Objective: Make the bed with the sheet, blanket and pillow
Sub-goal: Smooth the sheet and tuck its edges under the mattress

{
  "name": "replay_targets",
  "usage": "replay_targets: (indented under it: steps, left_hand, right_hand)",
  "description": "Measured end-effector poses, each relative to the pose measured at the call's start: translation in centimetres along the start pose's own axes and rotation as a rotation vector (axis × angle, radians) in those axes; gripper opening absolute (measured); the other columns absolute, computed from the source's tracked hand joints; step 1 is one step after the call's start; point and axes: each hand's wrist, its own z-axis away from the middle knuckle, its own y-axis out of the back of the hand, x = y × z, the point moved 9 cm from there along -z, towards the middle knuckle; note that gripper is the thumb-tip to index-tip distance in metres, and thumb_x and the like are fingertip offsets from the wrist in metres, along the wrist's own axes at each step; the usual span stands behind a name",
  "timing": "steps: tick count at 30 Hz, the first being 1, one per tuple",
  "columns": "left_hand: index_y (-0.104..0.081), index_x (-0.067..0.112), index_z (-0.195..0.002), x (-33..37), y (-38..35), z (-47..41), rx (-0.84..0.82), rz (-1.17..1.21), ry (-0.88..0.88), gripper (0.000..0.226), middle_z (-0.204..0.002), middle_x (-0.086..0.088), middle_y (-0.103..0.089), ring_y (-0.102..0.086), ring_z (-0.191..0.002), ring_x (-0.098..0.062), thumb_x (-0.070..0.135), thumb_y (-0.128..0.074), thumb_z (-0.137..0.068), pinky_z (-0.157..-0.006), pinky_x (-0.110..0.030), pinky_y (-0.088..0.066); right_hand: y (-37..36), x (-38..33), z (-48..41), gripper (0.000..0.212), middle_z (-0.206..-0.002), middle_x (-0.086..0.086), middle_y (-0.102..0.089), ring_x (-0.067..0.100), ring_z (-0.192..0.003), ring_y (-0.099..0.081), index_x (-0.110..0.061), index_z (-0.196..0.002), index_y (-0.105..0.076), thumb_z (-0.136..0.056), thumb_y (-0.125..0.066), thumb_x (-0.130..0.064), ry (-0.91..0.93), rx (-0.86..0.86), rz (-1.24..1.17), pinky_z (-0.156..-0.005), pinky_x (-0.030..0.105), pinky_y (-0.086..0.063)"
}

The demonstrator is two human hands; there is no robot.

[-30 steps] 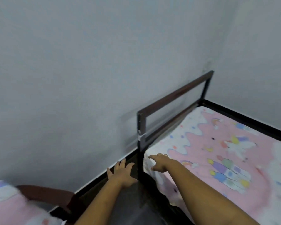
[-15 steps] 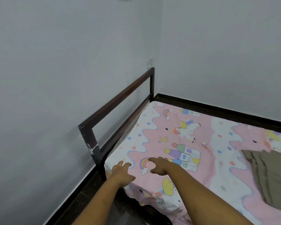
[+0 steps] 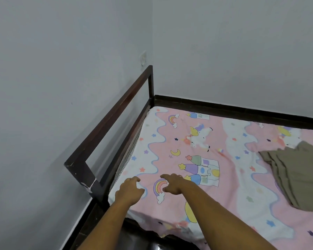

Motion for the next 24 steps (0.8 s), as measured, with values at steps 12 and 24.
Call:
replay_targets:
  steps: [12, 24]
  left_hand:
    - [-0.051, 0.014, -0.127, -5.4, 2.2, -8.5, -0.033, 0.133, 0.034, 0.042, -0.127, -0.008, -0.052, -0.052, -0.090, -0.017, 0.022, -0.059, -0.087, -0.084, -0.032, -0.048]
    - [-0.050, 0.012, -0.126, -7.5, 1.2, -12.1, -0.033, 0.205, 0.058, 0.041, -0.122, -0.009, -0.055, -0.053, -0.089, -0.020, 0.020, -0.059, -0.087, -0.084, -0.032, -0.047]
  right_hand:
    - [-1.1, -3.7, -6.0, 0.063, -0.151, 0.015, -0.025, 0.035, -0.140, -0.024, -0.028, -0.151, -0.019, -0.097, -0.051, -0.031, -0.072, -0.034, -0.083, -0.112, 0.042, -0.027]
    - [-1.9, -4.5, -9.1, 0.062, -0.150, 0.014, -0.027, 0.035, -0.140, -0.023, -0.028, -0.150, -0.020, -0.097, -0.051, -0.031, -0.066, -0.049, -0.080, -0.113, 0.044, -0.027]
